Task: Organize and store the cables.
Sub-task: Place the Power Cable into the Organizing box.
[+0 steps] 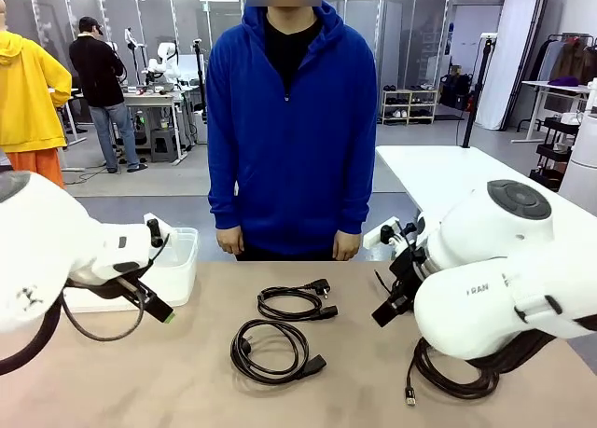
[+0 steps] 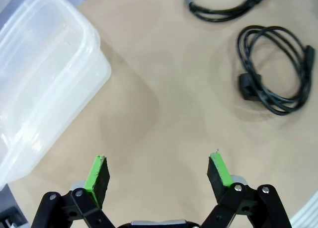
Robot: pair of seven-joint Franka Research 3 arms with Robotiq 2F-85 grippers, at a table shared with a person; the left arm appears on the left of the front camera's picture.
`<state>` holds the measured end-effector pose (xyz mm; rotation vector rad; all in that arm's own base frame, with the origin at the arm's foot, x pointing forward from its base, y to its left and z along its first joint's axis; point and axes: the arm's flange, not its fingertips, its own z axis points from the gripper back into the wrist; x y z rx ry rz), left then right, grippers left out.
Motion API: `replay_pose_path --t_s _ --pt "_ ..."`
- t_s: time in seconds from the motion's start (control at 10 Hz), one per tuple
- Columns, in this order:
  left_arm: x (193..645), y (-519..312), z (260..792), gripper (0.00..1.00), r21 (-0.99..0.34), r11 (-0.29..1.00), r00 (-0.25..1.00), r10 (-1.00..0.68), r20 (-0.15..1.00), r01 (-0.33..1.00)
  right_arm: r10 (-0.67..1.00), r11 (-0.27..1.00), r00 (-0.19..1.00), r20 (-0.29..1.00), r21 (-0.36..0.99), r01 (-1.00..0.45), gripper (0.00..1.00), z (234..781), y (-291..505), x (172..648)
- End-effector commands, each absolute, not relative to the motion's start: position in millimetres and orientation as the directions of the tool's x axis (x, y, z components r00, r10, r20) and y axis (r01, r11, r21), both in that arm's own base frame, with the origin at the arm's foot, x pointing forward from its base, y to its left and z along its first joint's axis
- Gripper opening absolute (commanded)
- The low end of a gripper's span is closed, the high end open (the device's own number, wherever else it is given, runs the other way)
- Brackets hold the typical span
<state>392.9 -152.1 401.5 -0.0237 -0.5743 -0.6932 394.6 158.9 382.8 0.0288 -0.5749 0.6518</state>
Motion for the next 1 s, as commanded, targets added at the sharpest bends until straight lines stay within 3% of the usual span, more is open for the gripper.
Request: replay_pose_path --t_s 0.0,0.2,0.5,0.6,0.9 --pt "382 -127 448 1.0 0.059 0.697 0.579 -0.637 0.508 0.715 0.572 0.778 0.635 0.518 -0.099 -0.621 1.0 415 131 388" --pt "370 -99 484 1.0 0.033 0.601 0.506 -0.7 0.504 0.798 0.612 0.73 0.598 0.518 -0.08 -0.679 1.0 447 92 368" --pt "353 -29 519 1.0 0.032 0.51 0.4 -0.71 0.579 0.859 0.579 0.695 0.533 0.617 -0.031 -0.719 1.0 489 3 333" --pt "339 25 531 1.0 0.068 0.521 0.356 -0.667 0.654 0.851 0.572 0.662 0.478 0.667 -0.031 -0.749 1.0 503 -64 292" --pt "318 82 540 1.0 0.055 0.564 0.362 -0.6 0.713 0.824 0.526 0.672 0.455 0.719 -0.023 -0.74 1.0 500 -126 257"
